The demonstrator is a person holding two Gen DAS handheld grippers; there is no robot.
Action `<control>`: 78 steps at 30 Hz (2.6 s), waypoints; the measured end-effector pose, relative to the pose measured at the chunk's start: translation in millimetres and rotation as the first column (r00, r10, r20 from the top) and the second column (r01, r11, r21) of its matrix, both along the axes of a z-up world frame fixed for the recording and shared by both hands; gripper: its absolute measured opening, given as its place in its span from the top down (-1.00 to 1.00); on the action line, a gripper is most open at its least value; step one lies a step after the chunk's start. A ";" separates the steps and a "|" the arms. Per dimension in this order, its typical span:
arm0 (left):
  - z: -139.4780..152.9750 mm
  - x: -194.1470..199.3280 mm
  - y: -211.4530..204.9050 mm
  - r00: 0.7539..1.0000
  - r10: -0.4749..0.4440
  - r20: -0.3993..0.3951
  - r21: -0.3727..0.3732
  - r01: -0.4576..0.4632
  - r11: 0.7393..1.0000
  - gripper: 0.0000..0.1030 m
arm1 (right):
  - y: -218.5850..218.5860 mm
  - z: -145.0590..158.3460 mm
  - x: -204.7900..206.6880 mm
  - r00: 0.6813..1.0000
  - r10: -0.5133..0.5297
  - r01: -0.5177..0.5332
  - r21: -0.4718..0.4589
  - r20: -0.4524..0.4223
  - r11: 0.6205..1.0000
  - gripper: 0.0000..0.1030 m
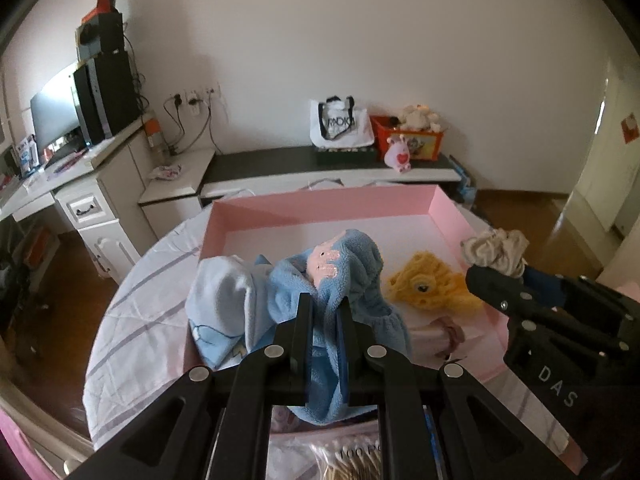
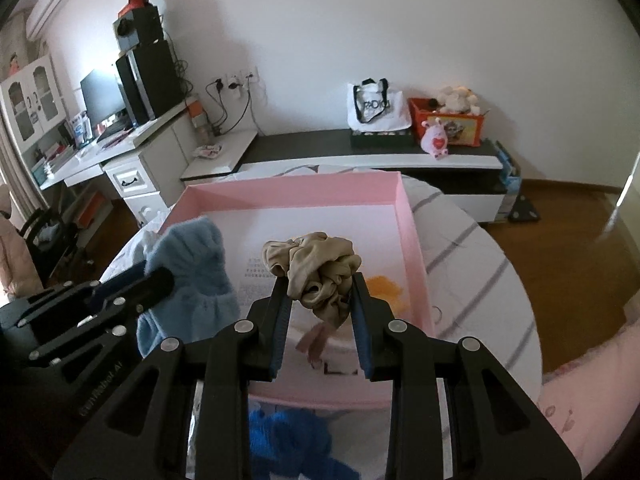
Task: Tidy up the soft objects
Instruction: 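Lower both held items into the pink box and open both tools, then withdraw both open tools up and away from the pink box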
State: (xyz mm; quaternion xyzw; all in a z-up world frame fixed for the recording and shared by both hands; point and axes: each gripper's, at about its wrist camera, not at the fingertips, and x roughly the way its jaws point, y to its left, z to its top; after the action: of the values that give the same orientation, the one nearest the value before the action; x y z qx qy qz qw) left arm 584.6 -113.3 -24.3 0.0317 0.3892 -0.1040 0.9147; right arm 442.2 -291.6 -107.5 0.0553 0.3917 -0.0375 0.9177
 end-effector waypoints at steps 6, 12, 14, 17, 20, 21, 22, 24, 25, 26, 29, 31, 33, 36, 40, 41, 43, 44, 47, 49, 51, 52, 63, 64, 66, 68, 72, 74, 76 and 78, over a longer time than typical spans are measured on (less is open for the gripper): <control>-10.0 23.0 -0.2 1.000 -0.013 -0.020 -0.006 0.013 1.000 0.80 | -3.5 -10.1 12.7 1.000 0.014 -0.014 0.022 -0.016 1.000 0.39; -17.3 27.5 3.9 1.000 0.003 -0.026 0.000 -0.003 1.000 0.45 | -8.2 -10.3 9.7 1.000 0.000 0.000 0.025 0.000 1.000 -0.01; -18.2 26.4 5.4 1.000 0.013 -0.019 0.000 -0.013 1.000 0.06 | -9.2 -9.5 7.6 1.000 -0.009 0.009 0.019 0.004 1.000 -0.11; -18.7 19.4 10.2 0.999 0.045 0.007 0.009 -0.045 0.999 -0.28 | -13.9 -7.7 4.1 1.000 -0.030 0.030 0.016 0.010 0.999 -0.24; -20.1 11.5 16.0 0.998 0.056 0.013 -0.019 -0.056 0.998 -0.54 | -20.2 -6.1 -0.4 0.998 -0.058 0.058 0.008 0.017 0.998 -0.32; -20.7 10.7 17.5 0.998 0.065 0.017 -0.022 -0.064 0.998 -0.58 | -20.7 -5.7 -1.0 0.998 -0.063 0.063 0.005 0.017 0.998 -0.33; -21.0 8.5 19.8 0.997 0.068 0.019 -0.023 -0.068 0.997 -0.59 | -22.1 -5.4 -0.4 0.998 -0.064 0.064 0.004 0.016 0.998 -0.34; -22.4 4.0 22.4 0.997 0.073 0.023 -0.023 -0.073 0.997 -0.65 | -23.4 -5.8 -1.1 0.998 -0.068 0.068 0.001 0.012 0.998 -0.36; -22.6 0.7 21.7 0.997 0.076 0.024 -0.023 -0.075 0.997 -0.69 | -23.6 -6.3 -1.3 0.997 -0.071 0.071 -0.003 0.010 0.997 -0.45; -22.9 -1.5 21.5 0.997 0.078 0.025 -0.024 -0.078 0.997 -0.71 | -23.0 -6.5 -2.3 0.997 -0.072 0.072 -0.006 0.010 0.997 -0.51; -24.0 -3.9 23.0 0.996 0.084 0.030 -0.023 -0.083 0.996 -0.74 | -22.8 -6.2 -3.0 0.997 -0.075 0.076 -0.011 0.012 0.997 -0.51; -22.4 -4.5 23.4 0.996 0.087 0.028 -0.023 -0.087 0.996 -0.77 | -22.6 -6.4 -3.1 0.997 -0.077 0.077 -0.011 0.010 0.997 -0.53; -21.6 -7.4 22.5 0.996 0.088 0.028 -0.022 -0.088 0.996 -0.79 | -21.5 -6.1 -3.9 0.997 -0.079 0.079 -0.014 0.007 0.997 -0.56; -19.7 -10.5 21.4 0.996 0.088 0.032 -0.019 -0.088 0.996 -0.82 | -20.4 -5.6 -5.6 0.997 -0.082 0.082 -0.017 0.006 0.996 -0.68; -13.8 -13.1 22.0 0.995 0.093 0.032 -0.012 -0.093 0.996 -0.87 | -21.0 -3.4 -9.7 0.996 -0.090 0.090 -0.023 0.014 0.996 -0.74; -12.9 -14.3 21.6 0.995 0.095 0.033 -0.011 -0.094 0.995 -0.87 | -21.1 -2.7 -10.7 0.996 -0.093 0.094 -0.022 0.015 0.995 -0.76; -11.5 -17.6 22.1 0.995 0.097 0.035 -0.010 -0.097 0.995 -0.89 | -22.1 -2.2 -12.5 0.995 -0.098 0.098 -0.023 0.016 0.995 -0.80; -10.1 -19.3 22.3 0.994 0.099 0.035 -0.010 -0.098 0.995 -0.89 | -21.9 -1.7 -13.1 0.995 -0.099 0.100 -0.025 0.016 0.995 -0.82; -6.5 -24.4 22.1 0.994 0.105 0.041 -0.005 -0.105 0.994 -0.94 | -20.1 0.6 -17.5 0.995 -0.102 0.102 -0.029 0.018 0.994 -0.84; -4.0 -30.6 22.9 0.993 0.107 0.046 -0.003 -0.107 0.994 -0.96 | -18.8 3.4 -21.5 0.994 -0.104 0.105 -0.034 0.020 0.994 -0.86; -0.7 -37.5 25.0 0.993 0.108 0.049 -0.007 -0.108 0.994 -0.98 | -17.9 6.0 -24.9 0.994 -0.109 0.110 -0.039 0.024 0.993 -0.90; 1.1 -40.9 26.1 0.993 0.108 0.050 -0.008 -0.108 0.994 -0.99 | -17.5 8.5 -28.4 0.993 -0.112 0.113 -0.041 0.029 0.993 -0.93; 29.8 -100.5 41.1 0.988 0.122 0.099 -0.017 -0.121 0.993 -1.00 | -4.5 34.7 -68.2 0.992 -0.110 0.114 -0.057 0.065 0.992 -1.00; 32.0 -106.1 42.4 0.987 0.124 0.103 -0.017 -0.123 0.992 -1.00 | -2.2 37.3 -72.8 0.992 -0.109 0.113 -0.059 0.068 0.992 -1.00; 38.1 -118.7 46.0 0.986 0.127 0.112 -0.021 -0.126 0.992 -1.00 | 2.4 42.4 -81.5 0.992 -0.105 0.109 -0.064 0.073 0.992 -1.00; 43.8 -132.2 47.8 0.984 0.129 0.126 -0.024 -0.127 0.992 -1.00 | 6.6 48.1 -92.5 0.991 -0.102 0.108 -0.070 0.083 0.992 -1.00; 56.7 -163.2 52.1 0.979 0.129 0.157 -0.029 -0.126 0.992 -1.00 | 16.4 58.6 -113.4 0.990 -0.096 0.104 -0.082 0.102 0.991 -1.00; 62.1 -176.1 51.9 0.977 0.131 0.169 -0.030 -0.128 0.991 -1.00 | 21.5 64.7 -124.6 0.989 -0.093 0.103 -0.089 0.113 0.991 -1.00; 67.9 -191.7 53.9 0.974 0.130 0.185 -0.035 -0.126 0.991 -1.00 | 26.6 70.3 -137.0 0.988 -0.087 0.099 -0.095 0.127 0.991 -1.00; 74.5 -208.3 55.4 0.971 0.130 0.201 -0.035 -0.126 0.991 -1.00 | 31.6 76.9 -148.0 0.986 -0.082 0.097 -0.102 0.142 0.990 -1.00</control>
State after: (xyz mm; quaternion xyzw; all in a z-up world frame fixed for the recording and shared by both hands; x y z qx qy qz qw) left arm 376.3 -57.9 50.2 0.0071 0.2939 -0.0453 0.9547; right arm 294.2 -260.0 -30.5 0.0252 0.3219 -0.0961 0.9415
